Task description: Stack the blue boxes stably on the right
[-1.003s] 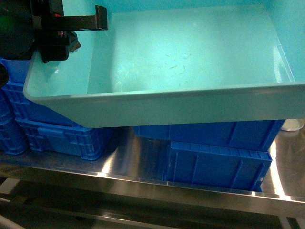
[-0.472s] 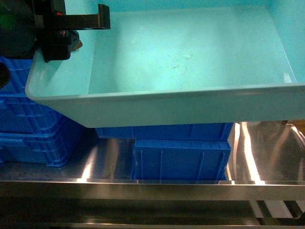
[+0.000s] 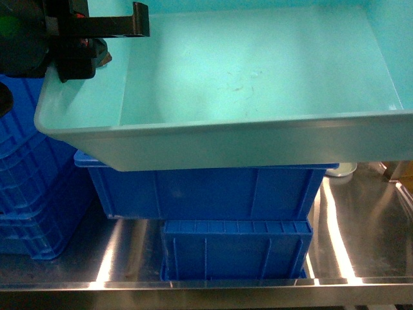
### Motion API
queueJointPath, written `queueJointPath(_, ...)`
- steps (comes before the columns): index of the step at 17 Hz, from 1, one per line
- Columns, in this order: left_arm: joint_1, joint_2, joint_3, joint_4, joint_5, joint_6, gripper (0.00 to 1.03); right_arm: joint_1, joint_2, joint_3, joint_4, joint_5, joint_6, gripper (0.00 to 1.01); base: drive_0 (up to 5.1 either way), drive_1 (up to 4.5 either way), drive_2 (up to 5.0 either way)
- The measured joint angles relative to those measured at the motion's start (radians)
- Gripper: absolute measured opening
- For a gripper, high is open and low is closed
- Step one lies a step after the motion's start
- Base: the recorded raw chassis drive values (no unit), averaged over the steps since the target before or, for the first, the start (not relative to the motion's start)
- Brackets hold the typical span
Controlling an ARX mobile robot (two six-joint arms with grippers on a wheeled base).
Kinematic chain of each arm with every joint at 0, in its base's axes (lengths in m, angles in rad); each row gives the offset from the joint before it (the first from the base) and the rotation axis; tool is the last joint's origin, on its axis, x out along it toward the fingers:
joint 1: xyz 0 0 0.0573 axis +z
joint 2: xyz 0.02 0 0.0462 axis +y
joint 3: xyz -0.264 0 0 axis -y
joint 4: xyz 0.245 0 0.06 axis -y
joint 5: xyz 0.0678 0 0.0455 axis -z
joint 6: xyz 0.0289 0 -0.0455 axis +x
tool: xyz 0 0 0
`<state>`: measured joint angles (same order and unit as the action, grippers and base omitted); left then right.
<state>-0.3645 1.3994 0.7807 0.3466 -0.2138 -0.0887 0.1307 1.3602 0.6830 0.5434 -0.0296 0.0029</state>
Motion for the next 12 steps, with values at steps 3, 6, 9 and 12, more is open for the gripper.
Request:
queueJointPath(3,0.0,0.0,0.0,-0.002,0.0,0.0,0.02,0.0,0.0,0.0,-0.004,0.0,0.0,0.07,0.4,4.31,-3.5)
queueJointPath(6,0.0,0.0,0.0,-0.002,0.0,0.0,0.02,0.0,0.0,0.0,-0.002,0.0,0.0,0.07,2.0,5.91,-1.9)
queueJointPath(9,0.002,0.0,0.0,0.005,0.0,0.0,0.02,0.0,0.001,0.002,0.007,0.0,0.0,0.07,0.0,2.63,-2.6)
queueJointPath(12,0.001,0.0,-0.001,-0.003,0.001,0.0,0.02,0.0,0.006,0.001,-0.003,0.0,0.0,0.07,-0.2,-0.24,-0.2)
